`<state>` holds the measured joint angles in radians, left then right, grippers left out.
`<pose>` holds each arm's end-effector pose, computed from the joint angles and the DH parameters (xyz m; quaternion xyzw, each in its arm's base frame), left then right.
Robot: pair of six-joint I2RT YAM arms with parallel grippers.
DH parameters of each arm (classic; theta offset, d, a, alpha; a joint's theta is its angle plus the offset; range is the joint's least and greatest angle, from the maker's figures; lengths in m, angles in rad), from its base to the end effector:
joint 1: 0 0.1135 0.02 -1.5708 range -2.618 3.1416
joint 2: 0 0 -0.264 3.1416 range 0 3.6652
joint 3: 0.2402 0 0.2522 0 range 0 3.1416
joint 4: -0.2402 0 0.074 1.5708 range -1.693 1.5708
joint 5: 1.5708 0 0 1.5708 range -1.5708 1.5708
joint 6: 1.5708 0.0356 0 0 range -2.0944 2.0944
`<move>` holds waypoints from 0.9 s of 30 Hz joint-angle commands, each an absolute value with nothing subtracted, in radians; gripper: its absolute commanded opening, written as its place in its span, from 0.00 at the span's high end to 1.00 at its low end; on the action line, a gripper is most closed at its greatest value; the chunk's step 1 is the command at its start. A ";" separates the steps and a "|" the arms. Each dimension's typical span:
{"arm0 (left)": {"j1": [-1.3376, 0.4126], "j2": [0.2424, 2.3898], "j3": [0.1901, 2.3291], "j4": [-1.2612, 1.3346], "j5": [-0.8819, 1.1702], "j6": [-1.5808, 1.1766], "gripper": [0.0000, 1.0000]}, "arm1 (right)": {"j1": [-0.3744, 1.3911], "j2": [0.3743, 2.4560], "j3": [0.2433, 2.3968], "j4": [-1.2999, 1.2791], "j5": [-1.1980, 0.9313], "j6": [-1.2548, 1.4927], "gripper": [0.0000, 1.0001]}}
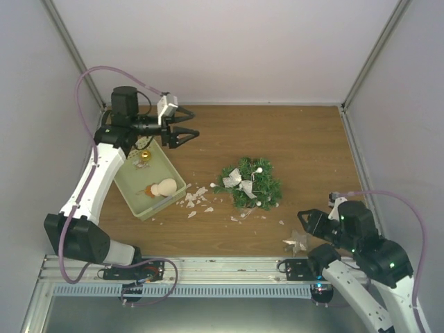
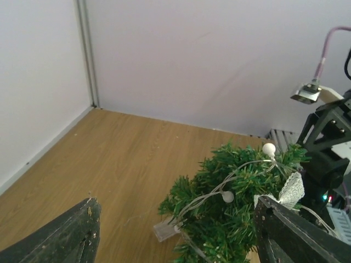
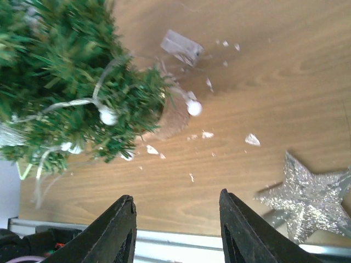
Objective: Decorate the small christmas tree
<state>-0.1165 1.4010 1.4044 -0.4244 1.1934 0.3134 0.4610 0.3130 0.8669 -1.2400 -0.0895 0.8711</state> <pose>0.2938 -0.0677 0.3989 0.4466 0.6131 -0.4251 0.4940 0.0257 0.0163 0.3053 0.1651 0.8878 0.2960 0.3113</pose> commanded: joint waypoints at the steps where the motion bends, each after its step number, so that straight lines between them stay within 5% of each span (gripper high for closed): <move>1: -0.228 1.410 1.486 -0.613 1.044 0.536 0.23 | 0.467 0.345 0.861 -1.306 -0.132 0.937 0.56; 14: -0.308 1.373 1.456 -0.689 0.992 0.640 0.18 | 0.466 0.495 0.886 -1.291 -0.057 1.015 0.45; 27: -0.963 1.369 1.291 -0.677 0.488 0.746 0.18 | 0.465 0.677 1.015 -1.127 0.345 1.013 0.29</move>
<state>-0.8070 1.3598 1.3258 -0.7189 0.6930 0.7071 0.4610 0.6609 0.9848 -1.1664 0.1673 1.0035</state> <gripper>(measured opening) 0.827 0.695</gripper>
